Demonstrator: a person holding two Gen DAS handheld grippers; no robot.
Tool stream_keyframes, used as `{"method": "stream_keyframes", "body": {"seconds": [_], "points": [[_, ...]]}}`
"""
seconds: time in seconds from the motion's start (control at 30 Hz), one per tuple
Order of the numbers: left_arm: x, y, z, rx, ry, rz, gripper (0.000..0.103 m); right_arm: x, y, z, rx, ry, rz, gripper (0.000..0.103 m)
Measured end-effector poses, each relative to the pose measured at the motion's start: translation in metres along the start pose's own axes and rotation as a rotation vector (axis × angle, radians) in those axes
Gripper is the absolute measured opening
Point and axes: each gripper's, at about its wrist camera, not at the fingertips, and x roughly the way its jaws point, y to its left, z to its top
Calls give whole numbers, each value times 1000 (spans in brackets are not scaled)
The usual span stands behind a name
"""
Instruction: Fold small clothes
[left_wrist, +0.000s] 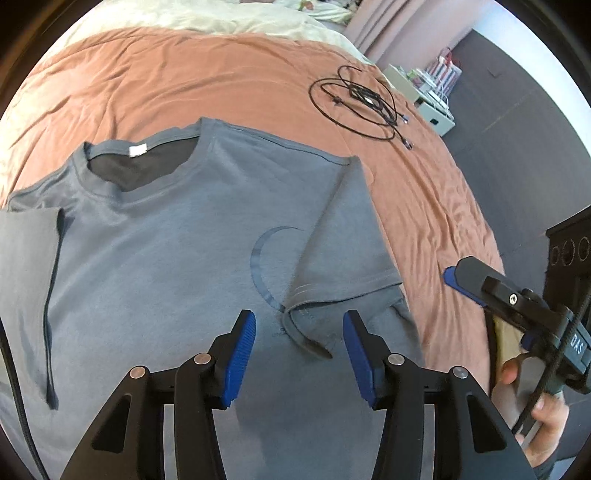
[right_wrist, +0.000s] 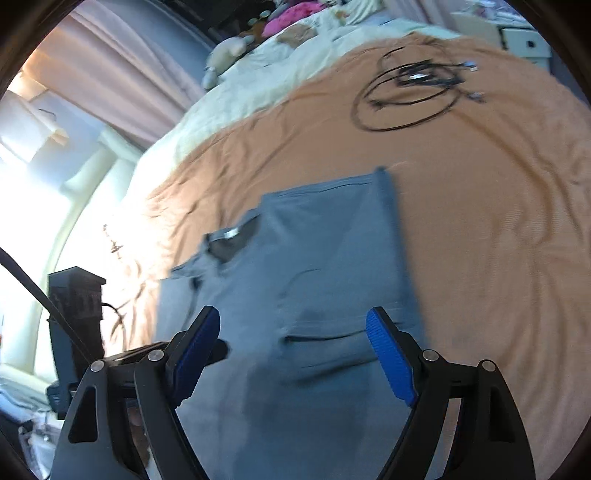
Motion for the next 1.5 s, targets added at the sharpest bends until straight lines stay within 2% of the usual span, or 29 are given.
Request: {"method": "stream_keyframes", "body": {"seconds": [0.1, 0.17, 0.27, 0.53, 0.57, 0.6, 0.67, 0.7, 0.77, 0.87, 1.03, 1.13, 1.17, 1.2, 1.27, 1.37, 1.5], "points": [[16, -10, 0, 46, 12, 17, 51, 7, -14, -5, 17, 10, -59, 79], [28, -15, 0, 76, 25, 34, 51, 14, -25, -8, 39, 29, -65, 63], [45, -18, -1, 101, 37, 69, 51, 23, -42, -13, 78, 50, -81, 46], [80, -12, -2, 161, 19, 135, 50, 41, -45, -20, 51, 98, -115, 44], [83, -11, -3, 156, 19, 134, 39, 45, -43, -20, 34, 106, -137, 44], [86, -9, -2, 150, 20, 133, 20, 48, -42, -20, 17, 111, -158, 44], [85, -6, -2, 134, 16, 131, 11, 53, -40, -21, -9, 112, -203, 30], [81, -5, -2, 122, 11, 120, 6, 54, -41, -20, -9, 106, -217, 26], [74, -2, -3, 107, 12, 99, 6, 53, -44, -17, 20, 86, -215, 21], [68, 1, -7, 93, 41, 84, 6, 47, -52, -19, 51, 68, -217, 21], [63, -1, -13, 132, 63, 149, 7, 36, -49, -26, 56, 68, -230, 22], [54, -7, -11, 156, 50, 184, 10, 26, -50, -25, 68, 66, -190, 23], [50, -10, -9, 157, 34, 180, 15, 23, -49, -25, 71, 59, -178, 24], [47, -12, -7, 155, 23, 172, 28, 19, -49, -24, 73, 51, -170, 26], [40, -16, -4, 151, -10, 149, 47, 14, -47, -23, 83, 30, -147, 36], [39, -30, 0, 166, -49, 109, 49, 3, -55, -25, 88, 15, -130, 38], [63, -57, 3, 199, -26, 55, 49, -8, -65, -32, 86, -2, -142, 38]]}}
